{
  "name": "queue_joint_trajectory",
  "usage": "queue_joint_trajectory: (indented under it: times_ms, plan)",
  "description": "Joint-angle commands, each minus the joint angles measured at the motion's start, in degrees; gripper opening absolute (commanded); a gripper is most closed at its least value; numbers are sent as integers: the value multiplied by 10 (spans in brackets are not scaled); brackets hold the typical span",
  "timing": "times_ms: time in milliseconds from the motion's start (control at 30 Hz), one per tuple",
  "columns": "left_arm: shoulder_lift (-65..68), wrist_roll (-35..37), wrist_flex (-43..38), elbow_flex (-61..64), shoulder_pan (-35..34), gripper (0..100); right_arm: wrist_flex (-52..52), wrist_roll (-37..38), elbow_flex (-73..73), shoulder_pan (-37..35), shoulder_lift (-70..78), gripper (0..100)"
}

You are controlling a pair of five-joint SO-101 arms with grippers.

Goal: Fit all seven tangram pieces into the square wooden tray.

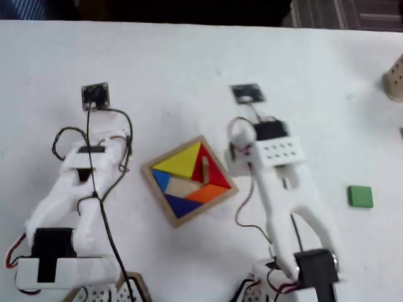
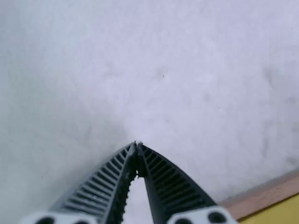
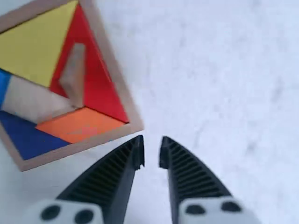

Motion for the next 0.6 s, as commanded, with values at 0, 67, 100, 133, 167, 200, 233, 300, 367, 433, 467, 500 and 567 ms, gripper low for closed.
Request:
queue_joint_trajectory:
  times_ms: [0, 67, 100, 133, 167, 200, 233, 300, 367, 433, 467, 500, 567]
  plan:
    - [-5, -8, 3, -25, 25, 24, -58, 37, 83, 90, -53, 25]
    - [-6, -8, 6, -25, 40, 23, -93, 47, 134, 148, -81, 17]
    - [-6, -8, 7, -25, 46, 23, -104, 54, 157, 174, -97, 19]
    - [-7, -8, 8, -25, 51, 23, -113, 62, 181, 198, -113, 19]
    - [-7, -8, 15, -25, 55, 23, -122, 75, 205, 221, -130, 19]
    - [-7, -6, 24, -27, 60, 23, -129, 90, 227, 241, -146, 19]
    - [-11, -4, 33, -29, 68, 23, -135, 105, 247, 260, -161, 19]
    - [-31, -4, 44, -25, 95, 23, -138, 135, 278, 291, -185, 19]
    - [-58, -4, 51, -11, 138, 23, -141, 157, 302, 310, -201, 20]
    - [-78, -4, 40, 10, 193, 23, -155, 173, 322, 320, -208, 20]
    - [-84, -4, 29, 20, 221, 23, -163, 179, 326, 320, -207, 20]
    - [-86, -4, 14, 30, 249, 23, -170, 182, 331, 320, -207, 20]
    - [-85, -4, -18, 47, 297, 23, -171, 185, 331, 320, -207, 20]
